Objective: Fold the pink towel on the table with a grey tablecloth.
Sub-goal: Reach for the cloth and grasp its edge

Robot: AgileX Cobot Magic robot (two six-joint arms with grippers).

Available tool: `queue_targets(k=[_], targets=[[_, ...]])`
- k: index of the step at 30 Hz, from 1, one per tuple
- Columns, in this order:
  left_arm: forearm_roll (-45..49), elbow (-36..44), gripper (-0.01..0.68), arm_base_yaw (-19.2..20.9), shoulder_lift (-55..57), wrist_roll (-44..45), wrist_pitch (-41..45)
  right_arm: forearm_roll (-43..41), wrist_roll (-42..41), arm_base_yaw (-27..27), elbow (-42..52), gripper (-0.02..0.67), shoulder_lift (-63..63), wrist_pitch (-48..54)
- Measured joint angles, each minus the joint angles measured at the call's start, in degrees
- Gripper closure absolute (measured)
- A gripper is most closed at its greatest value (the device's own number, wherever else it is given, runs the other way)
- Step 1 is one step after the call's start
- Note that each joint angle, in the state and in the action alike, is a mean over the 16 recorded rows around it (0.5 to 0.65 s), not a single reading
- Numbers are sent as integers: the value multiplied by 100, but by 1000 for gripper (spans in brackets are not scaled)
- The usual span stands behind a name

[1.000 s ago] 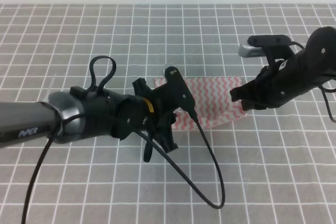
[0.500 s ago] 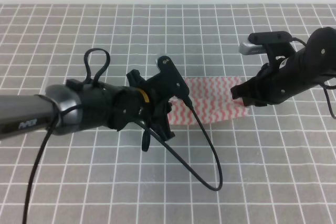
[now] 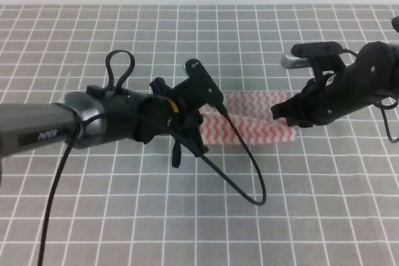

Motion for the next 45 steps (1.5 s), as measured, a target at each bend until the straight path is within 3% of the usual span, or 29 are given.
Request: queue_targets(k=[45], targets=[[14,-949,675,247,766,-238,-12,-63,-5,-2,-16,664,433,-1484]])
